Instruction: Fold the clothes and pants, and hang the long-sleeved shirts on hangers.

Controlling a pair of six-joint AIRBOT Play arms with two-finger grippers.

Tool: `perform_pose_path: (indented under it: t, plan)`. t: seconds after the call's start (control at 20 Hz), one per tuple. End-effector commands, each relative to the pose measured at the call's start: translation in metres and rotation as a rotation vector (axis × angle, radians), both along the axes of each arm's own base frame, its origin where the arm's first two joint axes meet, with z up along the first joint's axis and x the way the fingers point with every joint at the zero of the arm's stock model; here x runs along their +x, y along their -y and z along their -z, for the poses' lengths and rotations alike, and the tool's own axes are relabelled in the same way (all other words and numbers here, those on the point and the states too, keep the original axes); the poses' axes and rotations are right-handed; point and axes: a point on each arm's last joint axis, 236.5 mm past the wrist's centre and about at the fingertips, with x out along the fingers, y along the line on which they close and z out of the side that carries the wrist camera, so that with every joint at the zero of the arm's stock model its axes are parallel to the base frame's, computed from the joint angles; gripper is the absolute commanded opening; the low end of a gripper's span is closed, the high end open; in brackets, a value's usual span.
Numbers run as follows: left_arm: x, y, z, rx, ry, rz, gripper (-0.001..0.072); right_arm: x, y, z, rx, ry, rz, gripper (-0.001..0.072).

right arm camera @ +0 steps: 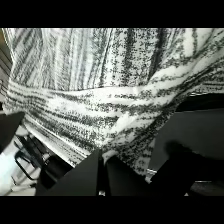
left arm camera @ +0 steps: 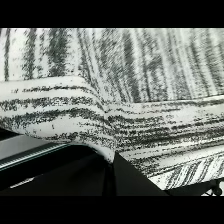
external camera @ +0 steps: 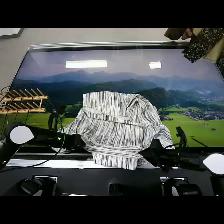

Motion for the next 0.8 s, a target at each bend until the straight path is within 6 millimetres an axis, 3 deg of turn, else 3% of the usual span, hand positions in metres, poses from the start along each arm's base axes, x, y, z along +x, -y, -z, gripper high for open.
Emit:
perform_pose_path:
  t: [0.0,0.3,0.4,0.55,0.6,0.65,0.7,0.75]
  plan:
    - [0.02,0.017,-0.012,-0.096,0.044,-0.061,0.0016,0.024,0.006,0.001,0.024,-0.046,0.16,0.0034]
    - [0.106,0.046,0.044,-0.278,-0.134,-0.37,0.0017,0.143,0.01,0.045,0.169,-0.112,0.463,0.0036]
    - [0.133,0.053,0.058,-0.335,-0.15,-0.417,0.0017,0.165,0.019,0.07,0.17,-0.157,0.565,0.0058]
    - [0.154,0.066,0.079,-0.326,-0.167,-0.392,0.0018,0.185,0.032,0.097,0.121,-0.117,0.6,0.0107]
    - [0.159,0.07,0.086,-0.318,-0.17,-0.385,0.0028,0.189,0.036,0.102,0.086,-0.08,0.582,0.0181]
    - [0.164,0.072,0.093,-0.311,-0.177,-0.391,0.0123,0.193,0.042,0.106,0.039,-0.019,0.552,0.0273]
    - [0.169,0.071,0.096,-0.308,-0.175,-0.397,0.0331,0.197,0.046,0.105,-0.005,0.048,0.515,0.0378]
    - [0.176,0.068,0.097,-0.306,-0.158,-0.415,0.0395,0.199,0.048,0.103,-0.023,0.086,0.497,0.0427]
